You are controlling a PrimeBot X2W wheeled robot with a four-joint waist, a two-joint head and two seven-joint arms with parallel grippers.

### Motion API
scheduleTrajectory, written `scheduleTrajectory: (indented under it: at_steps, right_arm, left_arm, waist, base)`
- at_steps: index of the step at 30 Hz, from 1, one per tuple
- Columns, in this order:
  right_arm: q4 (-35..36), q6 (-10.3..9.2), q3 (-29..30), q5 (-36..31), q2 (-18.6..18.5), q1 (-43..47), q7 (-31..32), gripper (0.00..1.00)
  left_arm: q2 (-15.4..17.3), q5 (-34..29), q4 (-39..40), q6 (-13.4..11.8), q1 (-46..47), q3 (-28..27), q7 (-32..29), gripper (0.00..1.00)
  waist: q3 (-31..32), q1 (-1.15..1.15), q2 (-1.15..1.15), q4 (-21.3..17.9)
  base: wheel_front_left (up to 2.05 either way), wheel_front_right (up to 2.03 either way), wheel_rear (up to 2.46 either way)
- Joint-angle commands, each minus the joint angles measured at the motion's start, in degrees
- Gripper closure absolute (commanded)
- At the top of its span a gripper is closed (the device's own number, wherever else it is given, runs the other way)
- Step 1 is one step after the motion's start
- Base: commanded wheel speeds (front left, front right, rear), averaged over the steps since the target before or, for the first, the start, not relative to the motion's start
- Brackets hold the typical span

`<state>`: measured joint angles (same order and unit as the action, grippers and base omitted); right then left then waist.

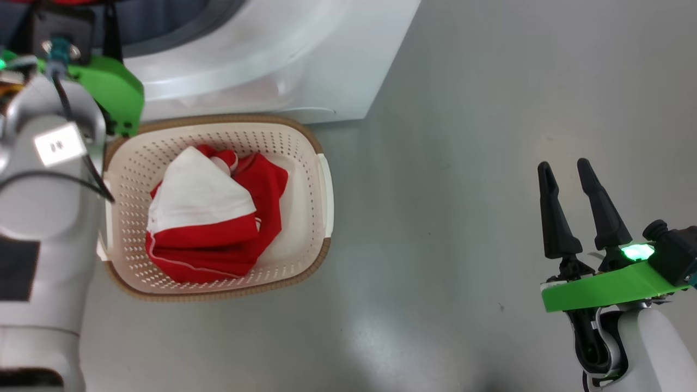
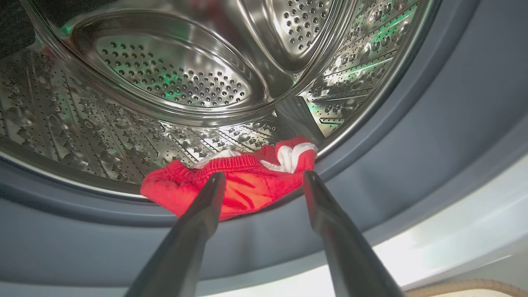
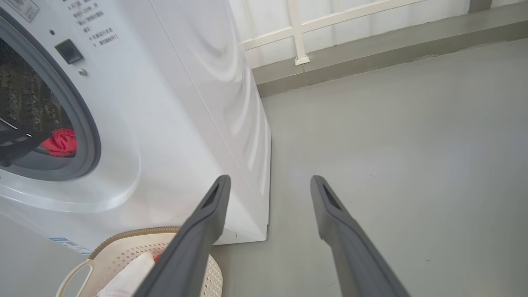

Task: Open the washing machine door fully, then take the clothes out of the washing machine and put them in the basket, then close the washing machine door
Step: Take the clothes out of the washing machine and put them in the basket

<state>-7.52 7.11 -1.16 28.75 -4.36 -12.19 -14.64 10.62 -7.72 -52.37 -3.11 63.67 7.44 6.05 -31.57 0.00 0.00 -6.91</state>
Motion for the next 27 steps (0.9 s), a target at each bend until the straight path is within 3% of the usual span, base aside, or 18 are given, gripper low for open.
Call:
scheduleTrajectory:
  at_steps: [1, 12, 23, 24, 25, 27]
  right_arm:
    - [1.55, 0.37, -1.47, 0.49, -0.06, -0.44, -0.36, 0.0]
    - [1.67, 0.37, -2.78, 0.97, 0.51, -2.94, -0.36, 0.0]
    - [1.75, 0.37, -2.72, 1.32, 1.04, -3.51, -0.36, 0.0]
    - [1.76, 0.37, -2.73, 1.32, 1.07, -3.54, -0.36, 0.0]
    - [1.76, 0.37, -2.71, 1.33, 1.11, -3.56, -0.36, 0.0]
    - [1.82, 0.37, -2.67, 1.33, 1.17, -3.62, -0.36, 0.0]
  left_arm:
    - [2.96, -0.75, 0.35, -0.71, 1.94, -0.71, -0.26, 0.0]
    - [4.99, -2.18, -11.44, -1.79, 12.98, 1.22, -2.93, 0.0]
    - [7.29, -2.04, -17.97, -3.3, 17.1, 2.16, -2.77, 0.0]
    - [7.4, -1.98, -18.25, -3.41, 17.24, 2.24, -2.65, 0.18]
    - [7.48, -1.91, -18.5, -3.53, 17.36, 2.31, -2.52, 0.45]
    - [7.58, -1.73, -18.85, -3.88, 17.56, 2.43, -1.92, 0.69]
  waist:
    - [-1.78, 0.0, 0.0, -1.16]
    - [-5.85, 0.0, 0.0, -3.23]
    - [-7.07, 0.0, 0.0, -5.27]
    - [-7.13, 0.0, 0.0, -5.34]
    - [-7.16, 0.0, 0.0, -5.38]
    - [-7.21, 0.0, 0.0, -5.4]
  base:
    - [0.0, 0.0, 0.0]
    - [0.0, 0.0, 0.0]
    - [0.0, 0.0, 0.0]
    - [0.0, 0.0, 0.0]
    - [0.0, 0.0, 0.0]
    - [0.0, 0.0, 0.0]
